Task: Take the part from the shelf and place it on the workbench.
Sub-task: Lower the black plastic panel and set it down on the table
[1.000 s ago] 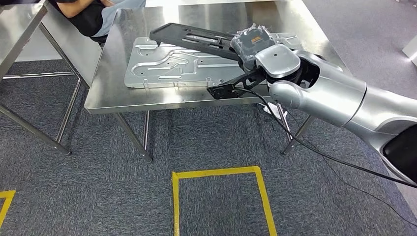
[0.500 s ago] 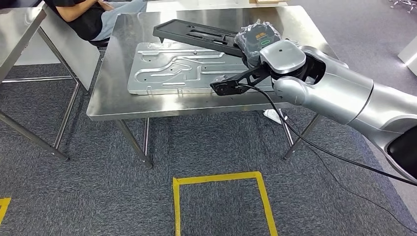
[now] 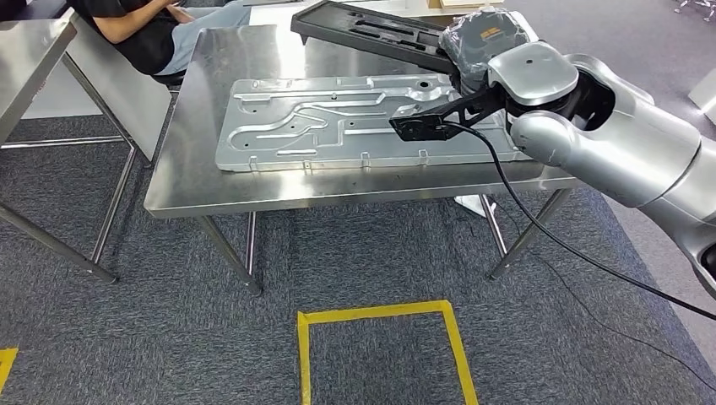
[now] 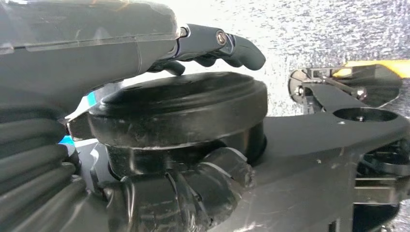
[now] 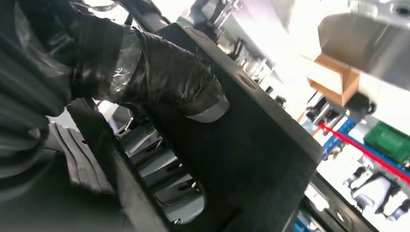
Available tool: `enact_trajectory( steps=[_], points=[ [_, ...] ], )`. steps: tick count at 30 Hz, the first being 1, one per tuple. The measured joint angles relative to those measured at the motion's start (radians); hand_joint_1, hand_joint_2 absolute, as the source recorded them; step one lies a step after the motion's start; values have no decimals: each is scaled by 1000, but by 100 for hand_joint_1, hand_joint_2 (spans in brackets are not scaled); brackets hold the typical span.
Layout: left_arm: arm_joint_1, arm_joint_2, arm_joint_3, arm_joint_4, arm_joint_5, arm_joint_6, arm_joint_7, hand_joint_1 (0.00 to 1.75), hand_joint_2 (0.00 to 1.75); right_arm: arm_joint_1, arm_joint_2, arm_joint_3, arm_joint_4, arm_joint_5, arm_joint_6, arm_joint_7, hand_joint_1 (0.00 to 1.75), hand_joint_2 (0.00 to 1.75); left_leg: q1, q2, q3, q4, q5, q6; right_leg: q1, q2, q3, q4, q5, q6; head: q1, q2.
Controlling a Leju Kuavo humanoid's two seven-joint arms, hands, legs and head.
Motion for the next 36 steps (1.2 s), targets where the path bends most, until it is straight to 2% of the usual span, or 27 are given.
enact_trajectory(
  steps=[2,5,6,7,8,9,10,11,12,14,16,17,18,20,21,22,23,25,26,27,28,31,32,34,36],
  points=[
    [0,0,0,0,-1,-1,0,0,175,4,-5,-8,-5,2,0,0,175,175,2,0,-19,47,-26,-14,-7,-1,10,-7,-2,-10,-3,0],
    [-1,0,0,0,-1,-2,-2,0,175,11,-7,-15,-11,3,0,0,175,175,14,1,-120,230,-88,-32,-9,-1,21,-8,-10,-17,-6,0],
    [-3,0,0,0,-1,-2,-2,0,175,15,-7,-16,-13,3,0,0,175,175,16,1,-147,268,-89,-34,-9,0,26,-8,-13,-17,-6,0],
    [-4,0,0,0,-1,-2,-3,0,175,19,-7,-16,-15,3,0,0,175,175,17,1,-155,265,-68,-34,-9,1,31,-8,-17,-16,-6,0],
    [-5,0,0,0,-1,-2,-3,0,175,21,-7,-16,-17,3,0,0,175,175,18,1,-145,226,-32,-32,-8,1,37,-8,-20,-15,-6,0],
    [-4,0,0,0,-1,-2,-3,0,175,22,-8,-17,-19,3,0,0,175,175,17,1,-119,159,13,-26,-8,2,44,-8,-25,-13,-6,0],
    [-3,1,0,0,-1,-2,-3,0,175,22,-8,-19,-21,3,0,0,175,175,15,1,-91,94,45,-19,-7,3,49,-9,-29,-11,-5,0],
    [-2,1,0,0,-1,-3,-3,0,175,22,-9,-22,-22,3,0,0,175,175,12,0,-65,40,65,-12,-6,4,52,-10,-31,-7,-5,0],
    [-1,1,0,0,-1,-3,-3,0,175,22,-10,-24,-23,3,0,0,175,175,9,1,-49,6,70,-6,-6,5,53,-12,-32,-3,-5,0],
    [-1,1,0,0,-1,-5,-3,0,175,25,-12,-25,-25,2,-1,0,175,175,4,1,-39,-15,62,3,-5,6,54,-20,-31,9,-5,0],
    [-1,1,0,0,0,-8,-3,0,175,28,-14,-25,-27,2,-2,0,175,175,9,2,-25,-36,65,10,-4,2,54,-11,-40,20,-4,0],
    [-1,0,0,0,0,-9,-2,0,175,28,-16,-26,-28,2,-3,0,175,175,11,3,-17,-48,68,13,-3,0,46,13,-53,23,-3,0],
    [-1,0,0,0,1,-10,-2,0,175,27,-17,-26,-29,2,-3,0,175,175,13,3,-10,-55,70,17,-2,-2,25,57,-74,25,-2,0],
    [-1,0,0,0,2,-13,1,0,175,30,-18,-25,-32,1,-4,0,175,175,10,3,-7,-56,66,23,-1,-3,-40,175,-119,25,-2,0],
    [-1,0,0,0,2,-14,2,0,175,34,-18,-25,-33,0,-4,0,175,175,10,2,-6,-53,62,26,-1,-4,-71,219,-127,26,-2,0],
    [0,0,0,0,2,-15,2,0,175,39,-18,-24,-33,-2,-4,0,175,175,10,1,-5,-49,57,27,-3,-4,-89,233,-117,27,-2,0],
    [0,0,0,0,2,-15,3,0,175,42,-18,-23,-33,-4,-4,0,175,175,10,0,-3,-44,51,26,-4,-5,-89,213,-90,28,-2,0],
    [1,-1,0,0,2,-16,3,0,175,43,-18,-23,-34,-8,-4,0,175,175,12,-2,-1,-27,34,19,-8,-6,-52,103,-16,30,-2,0],
    [0,-1,0,0,2,-17,3,0,175,43,-18,-23,-34,-11,-4,0,175,175,11,-3,-2,-15,25,13,-8,-7,-31,53,2,30,-1,0],
    [0,0,0,0,2,-17,3,0,175,43,-19,-22,-35,-13,-5,0,175,175,9,-3,-5,-7,17,8,-7,-6,-17,23,9,26,-1,0],
    [0,0,0,0,2,-18,2,0,175,45,-19,-22,-36,-15,-5,0,175,175,8,-3,-7,-2,13,3,-5,-5,-11,13,3,21,-2,0],
    [0,1,0,0,2,-18,2,0,175,53,-19,-22,-37,-16,-6,0,175,175,6,-3,-8,4,3,-7,-6,-1,-7,11,-6,0,-6,0],
    [0,1,0,0,2,-17,3,0,175,54,-19,-22,-37,-16,-7,0,175,175,7,-2,-15,22,-7,-13,-8,0,-3,9,-8,-5,-6,0],
    [-1,1,0,0,0,-15,5,0,175,54,-19,-22,-36,-16,-7,0,175,175,12,-1,-59,113,-47,-26,-9,-1,6,7,-13,-14,-7,0],
    [-3,1,-1,0,-2,-10,4,0,175,59,-18,-22,-36,-16,-7,0,175,175,15,-1,-126,230,-80,-33,-7,-1,15,7,-20,-19,-7,0]
  ],
)
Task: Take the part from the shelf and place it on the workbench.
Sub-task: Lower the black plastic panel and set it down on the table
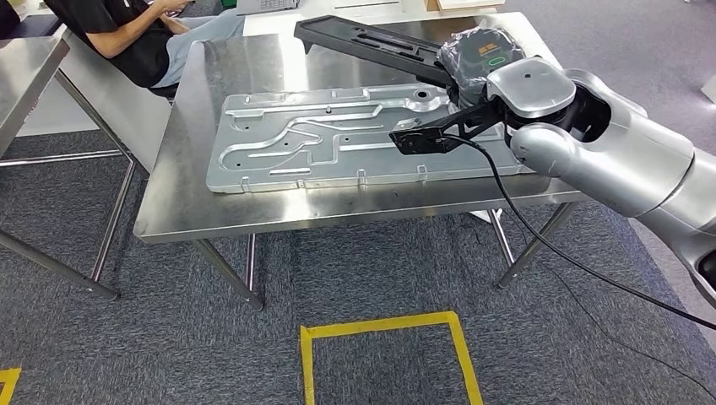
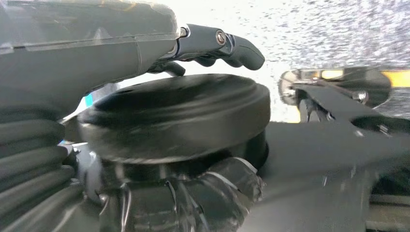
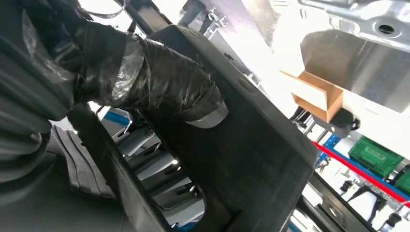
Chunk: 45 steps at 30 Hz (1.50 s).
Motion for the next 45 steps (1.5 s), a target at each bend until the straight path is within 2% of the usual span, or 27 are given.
enact_trajectory(
  steps=[2,4,6,9,11,12,14,16,17,18,20,21,23,25,27,29,31,32,33,34,36,37,39,40,42,43,45],
  points=[
    [-3,0,0,0,3,6,-7,0,175,8,0,0,0,0,0,0,175,175,-1,0,-29,22,27,6,4,1,13,0,-9,-1,0,0],
    [-2,0,0,0,7,10,-14,0,175,13,0,0,0,0,0,0,175,175,-6,-1,5,-86,110,26,10,3,30,-2,-20,-2,0,0],
    [0,2,0,0,6,11,-16,0,175,14,-2,0,0,2,0,0,175,175,-15,0,52,-190,159,49,14,4,44,-9,-27,0,2,0],
    [2,4,0,0,5,12,-16,0,175,21,-6,0,0,3,-1,0,175,175,-24,1,83,-243,153,68,10,4,53,-27,-25,14,1,0],
    [3,4,0,0,5,12,-16,0,175,25,-11,-1,0,3,-2,0,175,175,-19,4,108,-283,157,69,10,1,54,-27,-30,23,3,0],
    [3,4,0,0,4,12,-16,0,175,24,-13,-2,-1,4,-2,0,175,175,-15,5,122,-301,161,70,11,0,44,-7,-41,26,4,0],
    [3,3,0,0,4,11,-15,0,175,25,-15,-3,-1,4,-2,0,175,175,-11,7,138,-317,160,73,11,-2,-13,98,-82,30,6,0],
    [3,2,0,0,4,11,-14,0,175,35,-17,-2,-1,4,-3,0,175,175,-9,6,144,-312,149,73,8,-2,-83,205,-107,37,7,0],
    [3,2,0,0,4,10,-14,0,175,40,-18,-2,-1,4,-3,0,175,175,-7,5,146,-305,142,70,4,-3,-102,218,-94,41,7,0],
    [4,2,0,0,3,10,-14,0,175,43,-19,-2,-1,4,-3,0,175,175,-4,3,147,-297,134,66,0,-4,-106,204,-69,46,8,0],
    [5,2,0,0,2,11,-13,0,175,46,-20,-1,-1,4,-4,0,175,175,3,1,147,-271,110,52,-8,-6,-72,103,-3,59,9,0],
    [4,2,0,0,1,11,-12,0,175,48,-20,-1,-1,4,-6,0,175,175,3,1,144,-254,96,43,-9,-6,-52,57,14,60,11,0],
    [2,2,-1,0,-2,12,-9,0,175,56,-19,0,-2,5,-9,0,175,175,3,0,138,-231,75,29,-7,-2,-31,16,14,49,12,0],
    [2,3,-4,0,-6,12,-7,0,175,65,-17,1,-2,6,-12,0,175,175,2,-1,137,-228,68,24,-6,1,-30,19,10,30,8,0],
    [1,3,-6,0,-6,12,-7,0,175,69,-15,1,-2,6,-15,0,175,175,3,0,129,-203,52,15,-9,1,-25,20,5,18,4,0],
    [1,4,-6,0,-7,11,-7,0,175,70,-10,2,1,7,-23,0,175,175,5,1,83,-113,13,6,-9,1,-19,19,0,10,3,0],
    [-1,4,-7,0,-7,9,-7,0,175,75,0,6,6,7,-32,0,175,175,6,1,8,7,-20,3,-6,2,-13,18,-5,5,3,0],
    [-3,4,-8,0,-7,8,-7,0,175,79,5,10,9,7,-35,0,175,175,5,1,-20,41,-16,6,-4,2,-8,18,-9,3,3,0],
    [-5,4,-8,0,-7,8,-7,0,175,82,10,14,11,7,-36,0,175,175,2,1,-30,37,8,13,0,3,-1,18,-14,2,2,0],
    [-6,4,-9,0,-7,6,-7,0,175,84,15,17,14,7,-38,-1,175,175,-2,1,-21,-4,48,24,5,3,7,17,-19,1,3,0],
    [-5,6,-12,0,-7,4,-5,0,175,82,25,24,26,8,-43,-3,175,175,-14,0,23,-129,130,57,12,3,25,10,-27,-1,5,0],
    [-4,6,-14,0,-7,2,-3,0,175,80,32,28,34,8,-48,-5,175,175,-21,0,43,-178,153,73,13,3,32,3,-29,1,8,0],
    [-3,8,-19,0,-8,-2,1,0,175,77,50,39,57,12,-59,-9,175,175,-32,1,66,-224,157,94,7,3,37,-12,-25,10,9,0],
    [-4,7,-20,0,-8,-5,2,0,175,77,62,45,68,14,-64,-13,175,175,-35,1,75,-244,157,98,5,4,39,-22,-22,16,7,0],
    [-4,6,-21,0,-10,-10,4,0,175,78,85,54,96,20,-76,-25,175,175,-28,4,103,-290,164,93,6,0,38,-23,-24,23,8,0],
    [-4,5,-22,0,-12,-12,5,0,175,76,99,57,111,23,-82,-32,175,175,-23,5,116,-309,169,90,8,-2,27,-1,-36,25,10,0],
    [-5,3,-23,0,-14,-16,5,0,175,72,127,66,143,28,-94,-49,175,175,-18,5,130,-323,169,85,9,-4,-32,104,-75,29,14,0]
  ],
)
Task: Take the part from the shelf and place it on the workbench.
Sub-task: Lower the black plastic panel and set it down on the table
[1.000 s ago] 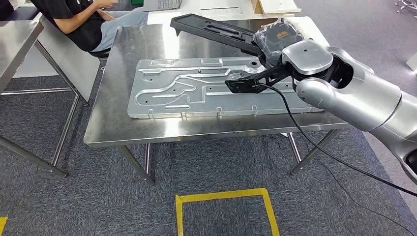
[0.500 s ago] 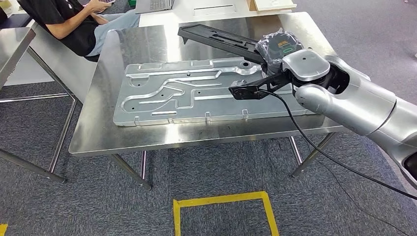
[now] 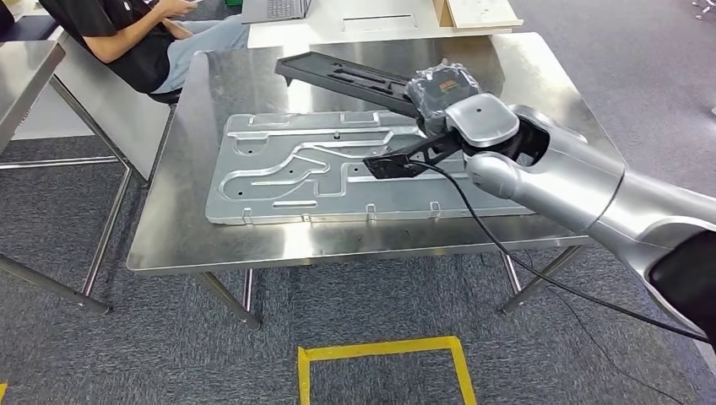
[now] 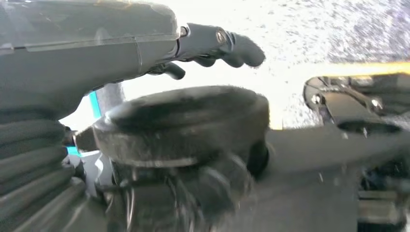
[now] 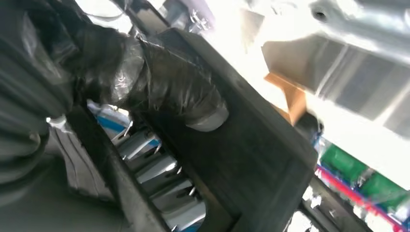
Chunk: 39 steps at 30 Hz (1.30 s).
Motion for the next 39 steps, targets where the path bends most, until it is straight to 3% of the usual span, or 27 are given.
enact_trajectory(
  steps=[2,3,4,6,8,10,13,16,17,18,19,21,23,25,28,29,31,32,33,34,35,37,39],
  points=[
    [0,-3,-1,0,-1,-3,0,0,175,6,26,13,29,4,-5,-19,175,175,3,-3,6,7,-12,-4,-4,0,-68,101,-15,9,1,0],
    [0,-5,-1,0,-2,-4,0,0,175,10,38,21,44,6,-7,-29,175,175,6,-6,8,15,-21,-9,-8,-1,-83,109,3,14,1,0],
    [1,-5,-1,0,-2,-5,0,0,175,12,49,28,58,8,-8,-38,175,175,10,-8,10,27,-32,-15,-12,-1,-80,79,37,20,1,0],
    [2,-5,-2,0,-2,-7,0,0,175,13,71,38,86,12,-10,-51,175,175,16,-12,7,60,-60,-33,-19,-5,-44,-26,99,33,3,0],
    [1,-4,-2,0,-3,-7,0,0,175,14,90,43,105,13,-14,-57,175,175,15,-14,-6,94,-84,-48,-19,-5,-22,-78,107,25,3,0],
    [1,-4,-3,0,-3,-7,0,0,175,16,107,48,123,14,-16,-60,175,175,12,-14,-11,105,-94,-56,-15,-2,-22,-76,95,4,0,0],
    [3,-3,-4,0,-3,-8,0,0,175,16,123,53,146,14,-17,-68,175,175,16,-10,-22,139,-118,-69,-19,0,-13,-81,90,-14,-5,0],
    [0,-3,-4,0,-3,-10,-2,0,175,19,138,57,165,15,-18,-80,175,175,21,-8,-112,304,-183,-85,-20,0,0,-84,83,-22,-8,0],
    [-1,-3,-4,0,-3,-10,-2,0,175,22,142,58,171,15,-19,-85,175,175,22,-7,-143,349,-190,-87,-20,1,4,-85,80,-23,-8,0],
    [-2,-3,-4,0,-3,-11,-3,0,175,26,148,59,176,16,-19,-89,175,175,22,-7,-161,363,-178,-86,-19,1,8,-85,77,-23,-8,0],
    [-3,-3,-4,0,-3,-11,-4,0,175,30,153,60,181,18,-20,-92,175,175,22,-7,-160,339,-147,-83,-19,3,14,-85,73,-23,-8,0],
    [-1,-3,-4,0,-3,-11,-4,0,175,32,164,61,189,21,-21,-96,175,175,20,-8,-117,217,-63,-70,-18,5,28,-88,65,-19,-8,0],
    [1,-3,-4,0,-3,-11,-5,0,175,32,172,62,197,24,-24,-99,175,175,12,-8,-73,119,-24,-57,-17,6,37,-96,62,-11,-8,0],
    [2,-3,-4,0,-3,-12,-5,0,175,33,177,63,205,26,-26,-104,175,175,6,-8,-60,92,-28,-50,-16,7,42,-109,65,1,-8,0],
    [2,-4,-4,0,-3,-12,-6,0,175,35,184,63,214,27,-26,-109,175,175,13,-6,-37,59,-21,-40,-13,2,42,-102,55,14,-6,0],
    [2,-5,-4,0,-3,-12,-5,0,175,34,186,63,217,28,-27,-109,175,175,14,-5,-29,50,-19,-35,-12,0,27,-68,37,14,-5,0],
    [1,-6,-4,0,-3,-12,-5,0,175,37,189,64,222,29,-27,-111,175,175,12,-5,-23,48,-23,-26,-7,-1,-37,49,-10,12,-5,0],
    [1,-6,-5,0,-3,-12,-4,0,175,41,190,65,225,29,-28,-112,175,175,11,-6,-23,50,-26,-23,-5,-1,-71,105,-25,12,-4,0],
    [1,-6,-5,0,-3,-12,-4,0,175,46,190,67,228,29,-28,-113,175,175,9,-8,-22,53,-30,-21,-4,-1,-94,134,-22,12,-4,0],
    [3,-6,-5,0,-3,-12,-3,0,175,50,190,69,231,29,-28,-114,175,175,8,-10,-21,57,-35,-21,-3,-1,-101,128,-2,11,-4,0],
    [3,-6,-5,0,-3,-12,-3,0,175,52,191,70,234,29,-28,-115,175,175,8,-12,-19,63,-41,-22,-3,-1,-88,84,35,9,-4,0],
    [4,-6,-5,0,-3,-12,-3,0,175,53,194,73,238,29,-28,-118,175,175,5,-14,-18,80,-58,-29,1,-2,-38,-39,95,3,-4,0],
    [4,-6,-5,0,-4,-12,-3,0,175,55,201,74,242,30,-29,-122,175,175,3,-14,-21,91,-70,-38,5,-2,-8,-101,107,-5,-6,0]
  ],
)
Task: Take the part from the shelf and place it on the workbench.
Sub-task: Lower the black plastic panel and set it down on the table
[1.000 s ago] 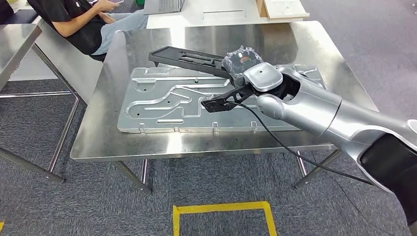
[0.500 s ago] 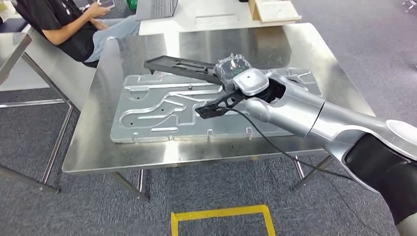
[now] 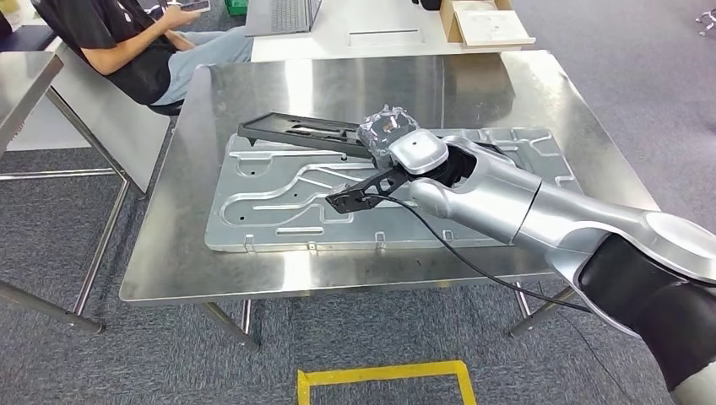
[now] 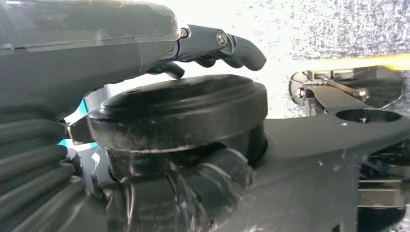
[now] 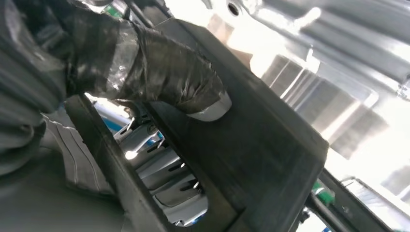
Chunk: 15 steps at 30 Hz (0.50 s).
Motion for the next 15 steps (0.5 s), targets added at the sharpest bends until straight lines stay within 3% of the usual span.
enact_trajectory(
  steps=[4,6,8,9,10,11,13,15],
  points=[
    [-1,0,0,0,1,0,0,0,175,5,11,2,10,1,-1,-6,175,175,-1,4,-2,13,-15,-21,-8,3,16,-15,-5,-18,-2,0],
    [-1,1,-1,0,1,1,0,0,175,5,17,2,14,2,-2,-11,175,175,6,5,-42,96,-52,-38,-14,2,29,-22,-9,-25,-7,0],
    [-3,1,-1,0,2,2,0,0,175,10,24,2,19,4,-2,-19,175,175,16,6,-112,218,-92,-52,-15,2,38,-24,-16,-28,-8,0],
    [-4,1,-1,0,2,2,0,0,175,14,27,3,22,4,-2,-23,175,175,20,6,-137,254,-92,-56,-17,2,44,-24,-20,-27,-8,0],
    [-6,1,-1,0,2,2,0,0,175,18,30,4,24,4,-2,-26,175,175,24,7,-146,255,-74,-59,-18,2,50,-24,-25,-24,-9,0],
    [-6,1,-1,0,3,2,0,0,175,21,34,4,26,4,-2,-29,175,175,26,7,-136,217,-38,-61,-21,3,58,-24,-30,-21,-8,0],
    [-4,1,-1,0,3,3,1,0,175,23,40,5,29,6,-3,-31,175,175,27,6,-82,85,41,-61,-24,4,73,-25,-40,-11,-9,0],
    [-2,1,-1,0,3,4,1,0,175,22,43,5,32,8,-5,-33,175,175,22,6,-41,-2,63,-52,-23,6,79,-28,-46,1,-10,0]
  ],
)
